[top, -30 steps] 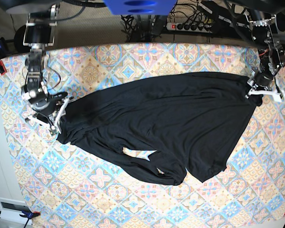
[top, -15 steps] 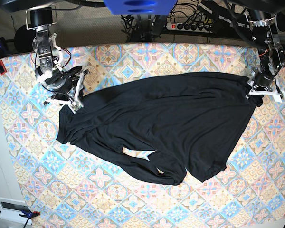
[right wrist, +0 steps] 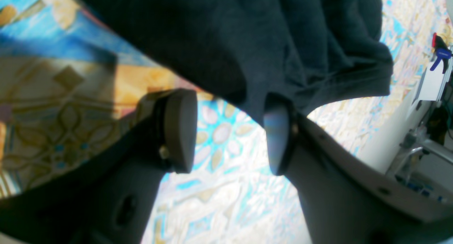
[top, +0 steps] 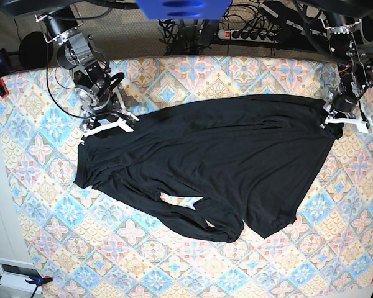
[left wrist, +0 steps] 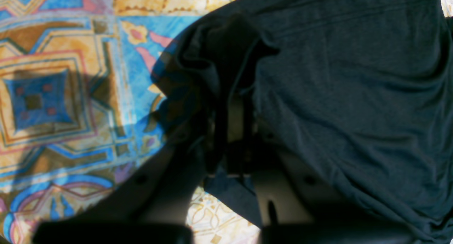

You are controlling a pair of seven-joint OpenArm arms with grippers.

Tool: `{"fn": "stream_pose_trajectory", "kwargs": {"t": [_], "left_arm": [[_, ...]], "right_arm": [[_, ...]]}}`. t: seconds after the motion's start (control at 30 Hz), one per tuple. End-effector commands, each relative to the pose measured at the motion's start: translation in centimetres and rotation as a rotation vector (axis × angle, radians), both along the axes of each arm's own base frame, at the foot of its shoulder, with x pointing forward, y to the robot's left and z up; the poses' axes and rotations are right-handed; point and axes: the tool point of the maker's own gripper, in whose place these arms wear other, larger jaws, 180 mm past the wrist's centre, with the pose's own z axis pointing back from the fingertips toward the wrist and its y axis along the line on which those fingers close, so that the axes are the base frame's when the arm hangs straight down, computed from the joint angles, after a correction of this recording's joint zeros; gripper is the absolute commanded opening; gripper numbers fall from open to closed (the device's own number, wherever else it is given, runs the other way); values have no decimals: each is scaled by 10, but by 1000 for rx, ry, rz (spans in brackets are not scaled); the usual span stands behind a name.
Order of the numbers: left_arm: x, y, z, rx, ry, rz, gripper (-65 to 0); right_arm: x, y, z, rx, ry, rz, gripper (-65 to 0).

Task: Layout the t-shirt on the table in an organized manner, then fold the t-shirt properly
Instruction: 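Lift the shirt edge with the right gripper and pull it toward the robot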

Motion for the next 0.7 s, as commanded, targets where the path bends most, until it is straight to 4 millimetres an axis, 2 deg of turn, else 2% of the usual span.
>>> {"fn": "stream_pose_trajectory", "kwargs": {"t": [0.0,0.07,0.23,0.33,0.43,0.57,0.67], "left_arm": [[8,8,14,32,-36,-4,-650],[8,8,14,32,-36,-4,-650],[8,8,13,32,-34,-4,-650],[8,8,13,32,-34,-4,-650],[8,8,13,32,-34,-4,-650],[8,9,14,33,-37,-2,-650],[8,10,15,36,-37,-2,-650]], "right_arm": [[-16,2,-18,14,85,17,-346],[-18,-1,-25,15,101,15,-346],[0,-4,-30,-7,104,24,-348],[18,-2,-23,-16,78,38,-373],[30,1,-16,-19,53,49,-467],[26,10,-12,-17,88,114,-643],[14,11,-4,13,71,104,-641]]}}
